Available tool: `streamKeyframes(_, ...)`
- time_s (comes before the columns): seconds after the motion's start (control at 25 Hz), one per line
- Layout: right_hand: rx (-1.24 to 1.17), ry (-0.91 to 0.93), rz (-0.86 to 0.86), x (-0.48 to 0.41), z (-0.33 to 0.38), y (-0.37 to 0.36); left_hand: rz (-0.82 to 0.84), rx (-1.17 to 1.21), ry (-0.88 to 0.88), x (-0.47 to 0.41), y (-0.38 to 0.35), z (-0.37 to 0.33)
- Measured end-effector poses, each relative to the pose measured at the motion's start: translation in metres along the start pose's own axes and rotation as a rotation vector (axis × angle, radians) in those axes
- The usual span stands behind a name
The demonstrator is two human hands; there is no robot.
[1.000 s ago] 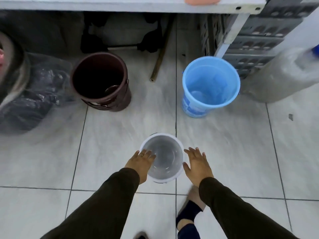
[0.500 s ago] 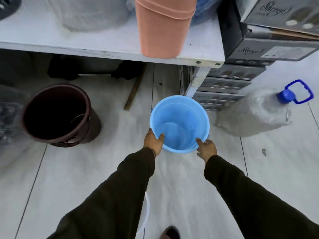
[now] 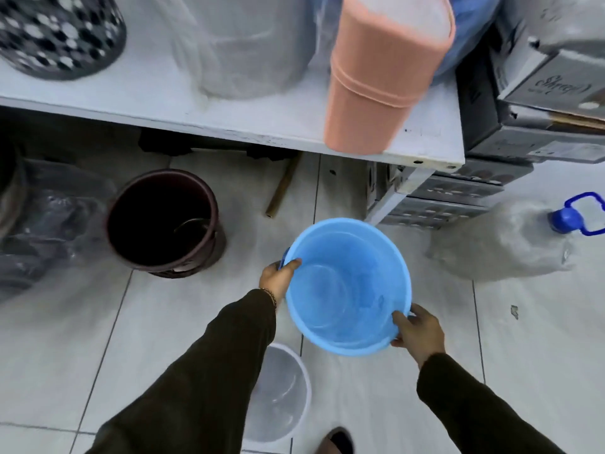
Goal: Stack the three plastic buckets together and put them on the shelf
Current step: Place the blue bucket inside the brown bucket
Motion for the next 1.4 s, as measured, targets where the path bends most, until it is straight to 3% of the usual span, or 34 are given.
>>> streamKeyframes(0.32,0.115,0.391,0.054,0.157,0.17,-0.099,-0.152,-0.011,-0.456,0.119,0.208,-0.092)
streamKeyframes(0.6,0.248,0.588,0.149,0.186,0.274,-0.275,-0.312,-0.041,-0.527,0.117,0.377,-0.139)
streamKeyframes(0.92,0.312,0.391,0.083,0.118,0.242,-0.383,-0.244,-0.089,-0.185,0.009,0.428,-0.104)
streamKeyframes(1.12,0.324,0.243,0.306,0.099,0.194,-0.433,-0.203,-0.239,-0.052,-0.037,0.431,-0.077)
streamKeyframes(1.24,0.29,0.183,0.393,0.103,0.164,-0.446,-0.22,-0.288,-0.092,-0.036,0.431,-0.064)
streamKeyframes(1.4,0.325,0.186,0.385,0.117,0.126,-0.424,-0.268,-0.556,-0.208,-0.011,0.426,-0.051)
Point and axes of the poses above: each hand's wrist, its own x-axis away from the middle knuckle, its own y-axis out of the back of the hand, z = x × y, the point moved 8 cm from there along -x, towards the middle knuckle, and after that the axes turned 4 degrees about z, right-handed, at the moved point
